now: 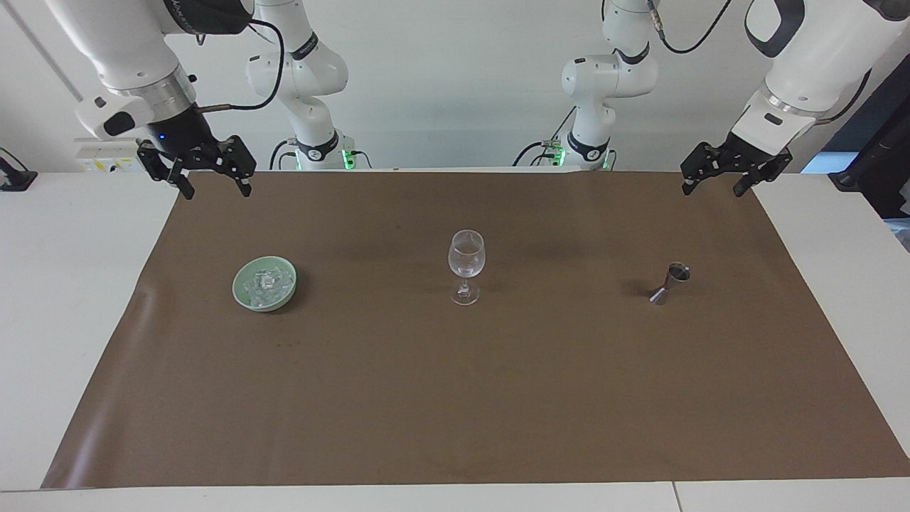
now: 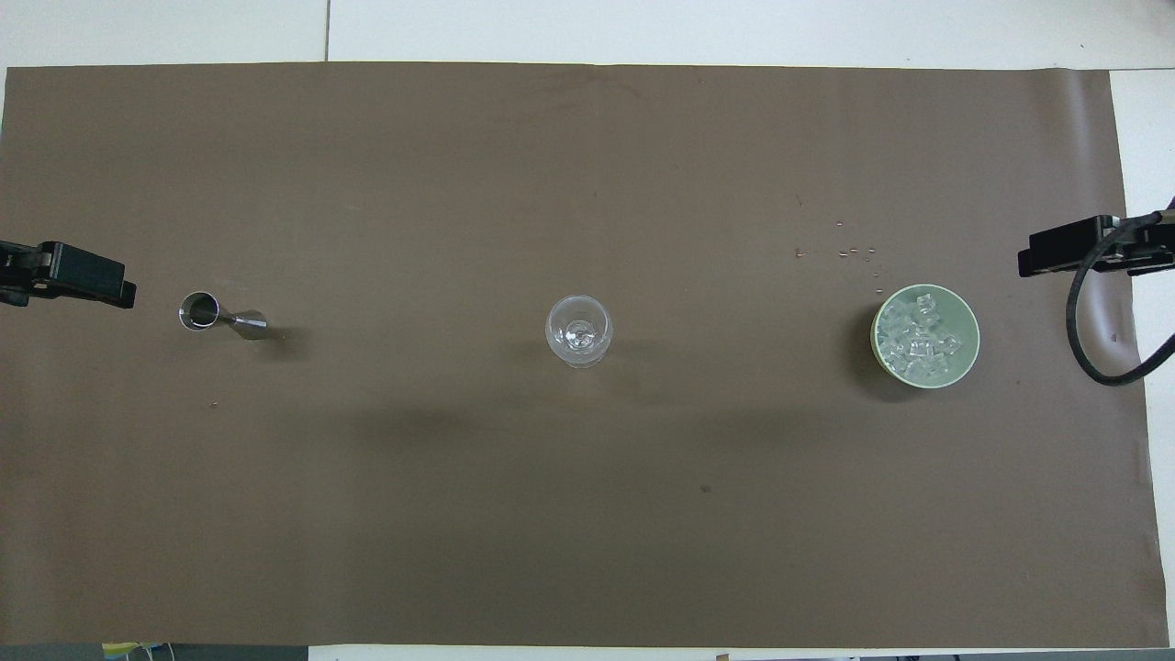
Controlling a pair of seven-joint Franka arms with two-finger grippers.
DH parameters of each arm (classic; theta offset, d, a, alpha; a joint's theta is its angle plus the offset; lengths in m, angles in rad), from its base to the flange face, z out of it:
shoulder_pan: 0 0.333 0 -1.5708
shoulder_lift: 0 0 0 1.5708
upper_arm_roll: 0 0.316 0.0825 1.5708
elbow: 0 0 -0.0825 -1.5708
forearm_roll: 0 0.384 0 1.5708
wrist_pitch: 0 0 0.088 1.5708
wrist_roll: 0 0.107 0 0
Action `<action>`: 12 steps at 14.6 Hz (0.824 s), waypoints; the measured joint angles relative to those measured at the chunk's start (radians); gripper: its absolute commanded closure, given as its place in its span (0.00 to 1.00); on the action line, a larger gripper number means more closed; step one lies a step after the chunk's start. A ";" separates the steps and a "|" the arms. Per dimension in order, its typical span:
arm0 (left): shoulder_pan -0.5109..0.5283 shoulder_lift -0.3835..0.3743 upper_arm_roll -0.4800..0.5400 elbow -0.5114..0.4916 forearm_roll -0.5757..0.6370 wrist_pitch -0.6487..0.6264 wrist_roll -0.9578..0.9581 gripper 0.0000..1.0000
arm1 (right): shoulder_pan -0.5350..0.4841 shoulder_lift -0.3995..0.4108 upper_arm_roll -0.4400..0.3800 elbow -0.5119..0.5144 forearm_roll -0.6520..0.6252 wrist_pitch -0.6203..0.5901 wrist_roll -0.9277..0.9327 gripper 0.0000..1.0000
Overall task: Pour wine and add ice with both arms
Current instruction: 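Reach the right gripper to the green ice cup while the left gripper opens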
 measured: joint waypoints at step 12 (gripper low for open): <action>0.007 0.282 0.007 0.261 0.021 -0.006 0.000 0.00 | -0.002 -0.072 0.001 -0.312 0.002 0.261 -0.001 0.00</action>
